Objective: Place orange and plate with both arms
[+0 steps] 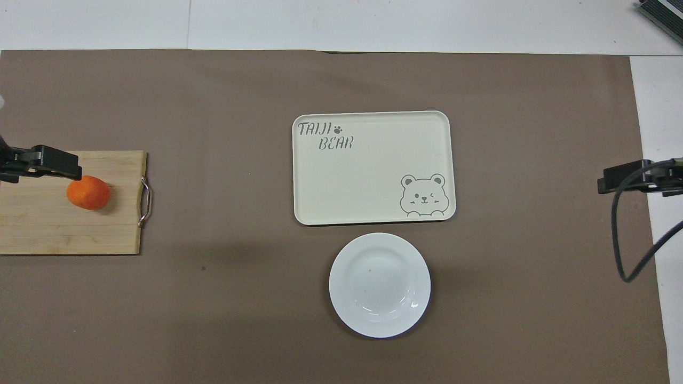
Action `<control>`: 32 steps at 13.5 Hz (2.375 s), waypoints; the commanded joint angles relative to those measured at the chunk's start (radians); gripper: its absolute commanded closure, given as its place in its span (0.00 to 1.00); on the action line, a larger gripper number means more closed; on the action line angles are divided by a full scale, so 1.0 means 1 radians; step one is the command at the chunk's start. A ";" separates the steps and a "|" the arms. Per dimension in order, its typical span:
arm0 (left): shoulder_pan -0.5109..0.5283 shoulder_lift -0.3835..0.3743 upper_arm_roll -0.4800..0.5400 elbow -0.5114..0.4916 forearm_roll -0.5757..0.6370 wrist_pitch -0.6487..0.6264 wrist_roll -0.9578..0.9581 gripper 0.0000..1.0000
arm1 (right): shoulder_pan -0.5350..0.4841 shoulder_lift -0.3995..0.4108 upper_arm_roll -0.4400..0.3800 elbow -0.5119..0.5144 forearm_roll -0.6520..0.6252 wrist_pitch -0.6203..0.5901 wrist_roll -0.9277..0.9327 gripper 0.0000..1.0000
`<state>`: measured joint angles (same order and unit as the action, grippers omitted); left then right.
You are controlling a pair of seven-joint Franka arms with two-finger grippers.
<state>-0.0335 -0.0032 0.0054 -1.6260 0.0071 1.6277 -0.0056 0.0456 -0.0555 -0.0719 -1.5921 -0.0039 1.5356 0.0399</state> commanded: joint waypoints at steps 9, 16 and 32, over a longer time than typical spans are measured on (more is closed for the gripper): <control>0.116 0.044 0.001 -0.184 -0.012 0.280 0.220 0.00 | -0.010 -0.012 0.004 -0.011 0.019 -0.003 0.015 0.00; 0.181 0.170 0.001 -0.228 -0.012 0.450 0.338 0.00 | -0.010 -0.012 0.004 -0.011 0.019 -0.003 0.015 0.00; 0.196 0.235 -0.001 -0.439 -0.044 0.707 0.274 1.00 | -0.010 -0.010 0.004 -0.011 0.019 -0.003 0.015 0.00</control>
<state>0.1633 0.2370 0.0104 -2.0491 -0.0238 2.3249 0.2900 0.0456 -0.0555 -0.0719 -1.5921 -0.0039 1.5356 0.0399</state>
